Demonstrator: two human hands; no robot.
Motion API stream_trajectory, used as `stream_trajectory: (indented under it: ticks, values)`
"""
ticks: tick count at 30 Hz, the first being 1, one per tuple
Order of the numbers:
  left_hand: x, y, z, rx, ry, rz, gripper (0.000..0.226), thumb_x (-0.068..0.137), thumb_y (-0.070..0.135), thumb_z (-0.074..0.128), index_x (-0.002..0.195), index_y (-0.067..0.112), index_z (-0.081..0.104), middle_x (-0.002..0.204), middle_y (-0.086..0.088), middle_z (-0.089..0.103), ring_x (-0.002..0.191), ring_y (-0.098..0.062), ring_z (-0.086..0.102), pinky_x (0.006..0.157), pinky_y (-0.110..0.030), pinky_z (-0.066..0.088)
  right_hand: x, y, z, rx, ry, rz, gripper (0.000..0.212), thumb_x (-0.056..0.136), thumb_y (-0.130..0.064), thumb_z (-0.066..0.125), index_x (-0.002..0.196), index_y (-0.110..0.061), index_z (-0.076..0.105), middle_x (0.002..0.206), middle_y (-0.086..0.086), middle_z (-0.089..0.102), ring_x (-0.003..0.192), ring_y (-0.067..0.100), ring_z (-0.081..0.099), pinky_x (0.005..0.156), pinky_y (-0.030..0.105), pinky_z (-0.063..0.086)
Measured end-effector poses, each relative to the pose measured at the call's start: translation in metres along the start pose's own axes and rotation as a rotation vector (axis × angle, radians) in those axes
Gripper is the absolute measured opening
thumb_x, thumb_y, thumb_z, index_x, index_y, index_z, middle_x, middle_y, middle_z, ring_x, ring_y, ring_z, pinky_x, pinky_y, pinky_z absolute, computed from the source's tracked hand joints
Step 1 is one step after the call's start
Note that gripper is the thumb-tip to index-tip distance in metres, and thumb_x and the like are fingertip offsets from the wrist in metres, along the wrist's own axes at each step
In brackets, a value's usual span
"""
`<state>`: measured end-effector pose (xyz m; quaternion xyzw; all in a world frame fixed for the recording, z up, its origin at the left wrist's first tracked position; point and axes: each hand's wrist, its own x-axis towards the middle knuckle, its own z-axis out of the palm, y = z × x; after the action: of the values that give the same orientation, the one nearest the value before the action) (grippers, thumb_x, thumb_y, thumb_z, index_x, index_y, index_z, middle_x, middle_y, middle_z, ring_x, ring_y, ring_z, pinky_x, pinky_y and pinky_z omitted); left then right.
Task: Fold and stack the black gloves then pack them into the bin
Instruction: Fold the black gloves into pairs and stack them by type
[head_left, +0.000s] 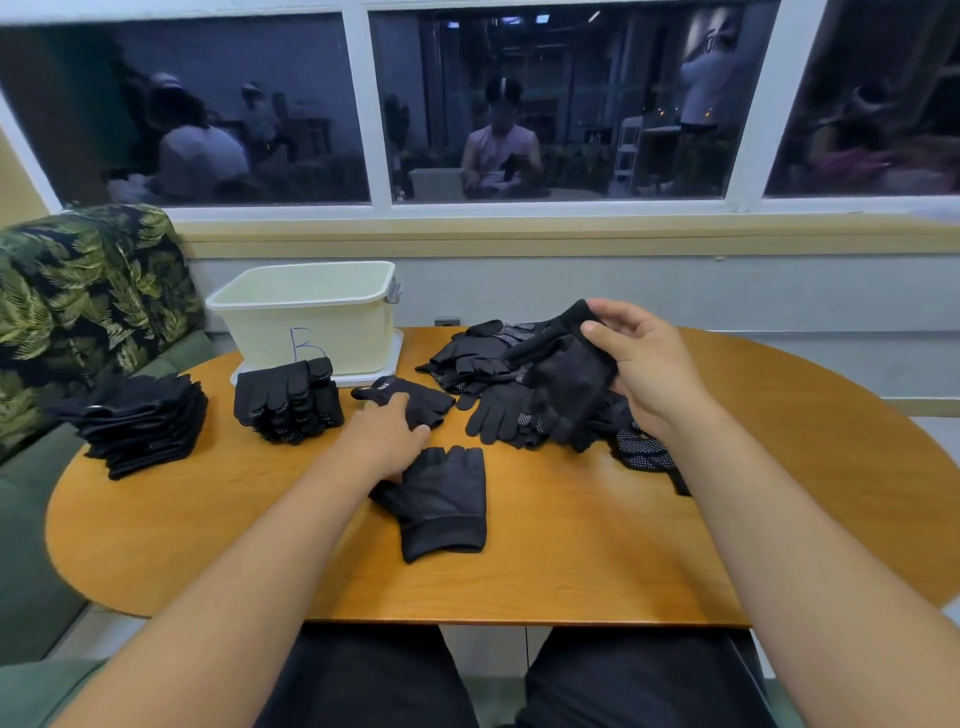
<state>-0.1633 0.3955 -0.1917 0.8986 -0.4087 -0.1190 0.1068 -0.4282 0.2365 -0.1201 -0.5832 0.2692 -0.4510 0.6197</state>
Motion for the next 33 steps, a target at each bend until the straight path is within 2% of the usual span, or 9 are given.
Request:
stream_trajectory:
  ticks: [3, 5, 8, 14, 16, 18, 23, 27, 33]
  values:
    - [-0.024, 0.000, 0.008, 0.051, 0.051, 0.031, 0.065, 0.110, 0.052, 0.039, 0.167, 0.024, 0.024, 0.169, -0.024, 0.026, 0.155, -0.043, 0.026, 0.124, -0.050, 0.028, -0.001, 0.001, 0.009, -0.066, -0.060, 0.008, 0.023, 0.103, -0.010, 0.071, 0.118, -0.024, 0.078, 0.108, -0.013, 0.081, 0.103, 0.012, 0.078, 0.087, 0.037, 0.063]
    - [-0.031, -0.009, 0.014, 0.042, 0.078, 0.121, 0.056, 0.113, 0.049, 0.033, 0.165, 0.031, 0.032, 0.174, -0.014, 0.022, 0.161, -0.035, 0.015, 0.129, -0.050, 0.021, -0.002, 0.001, 0.016, -0.132, -0.097, -0.008, 0.022, 0.103, -0.012, 0.071, 0.118, -0.027, 0.079, 0.113, -0.012, 0.080, 0.108, 0.012, 0.076, 0.085, 0.030, 0.061]
    - [-0.027, -0.025, 0.016, 0.023, 0.027, 0.157, 0.054, 0.114, 0.047, 0.021, 0.162, 0.033, 0.041, 0.174, 0.003, 0.029, 0.162, -0.023, 0.019, 0.129, -0.054, 0.021, -0.001, -0.001, 0.029, -0.208, -0.147, -0.025, 0.022, 0.103, -0.014, 0.071, 0.117, -0.029, 0.079, 0.112, -0.013, 0.081, 0.105, 0.006, 0.076, 0.081, 0.020, 0.057]
    - [-0.013, -0.030, 0.006, -0.024, -0.043, 0.148, 0.058, 0.112, 0.039, 0.017, 0.168, 0.029, 0.031, 0.176, 0.006, 0.020, 0.164, -0.019, 0.012, 0.131, -0.054, 0.015, 0.011, 0.004, 0.068, -0.349, -0.184, -0.095, 0.020, 0.101, -0.017, 0.073, 0.111, -0.032, 0.082, 0.109, -0.014, 0.080, 0.107, 0.008, 0.075, 0.099, 0.038, 0.062]
    - [-0.015, -0.032, 0.007, -0.115, -0.004, 0.148, 0.057, 0.112, 0.035, 0.022, 0.168, 0.025, 0.030, 0.177, 0.003, 0.021, 0.164, -0.019, 0.013, 0.131, -0.050, 0.017, 0.012, 0.004, 0.081, -0.400, -0.190, -0.141, 0.020, 0.102, -0.020, 0.073, 0.105, -0.038, 0.082, 0.107, -0.017, 0.078, 0.107, 0.008, 0.073, 0.099, 0.039, 0.062]
    - [-0.023, -0.039, 0.011, -0.223, 0.116, 0.145, 0.055, 0.111, 0.030, 0.030, 0.165, 0.023, 0.038, 0.173, 0.000, 0.032, 0.161, -0.020, 0.022, 0.129, -0.046, 0.024, 0.008, 0.005, 0.092, -0.465, -0.210, -0.196, 0.021, 0.103, -0.021, 0.072, 0.105, -0.041, 0.079, 0.109, -0.020, 0.076, 0.107, 0.000, 0.069, 0.100, 0.035, 0.060]
    - [-0.074, -0.061, 0.027, -0.443, 0.264, 0.139, 0.041, 0.108, 0.023, 0.045, 0.147, 0.027, 0.057, 0.145, 0.006, 0.058, 0.140, -0.017, 0.047, 0.111, -0.038, 0.044, -0.029, 0.035, 0.109, -0.627, -0.317, -0.372, 0.024, 0.100, -0.019, 0.072, 0.113, -0.038, 0.080, 0.113, -0.023, 0.074, 0.113, 0.000, 0.064, 0.104, 0.035, 0.054]
    - [-0.110, -0.071, 0.042, -0.422, 0.346, 0.209, 0.028, 0.105, 0.030, 0.058, 0.132, 0.032, 0.062, 0.124, 0.019, 0.059, 0.122, -0.003, 0.050, 0.097, -0.028, 0.046, -0.078, 0.074, 0.103, -0.738, -0.407, -0.462, 0.023, 0.099, -0.021, 0.073, 0.114, -0.037, 0.081, 0.113, -0.025, 0.073, 0.117, 0.002, 0.058, 0.105, 0.027, 0.046]
    - [-0.121, -0.069, 0.044, -0.373, 0.463, 0.336, 0.018, 0.096, 0.035, 0.074, 0.105, 0.038, 0.060, 0.105, 0.027, 0.057, 0.108, -0.004, 0.051, 0.088, -0.036, 0.054, -0.110, 0.106, 0.089, -0.709, -0.440, -0.375, 0.026, 0.097, -0.018, 0.074, 0.118, -0.033, 0.078, 0.115, -0.023, 0.069, 0.119, 0.007, 0.060, 0.103, 0.025, 0.047]
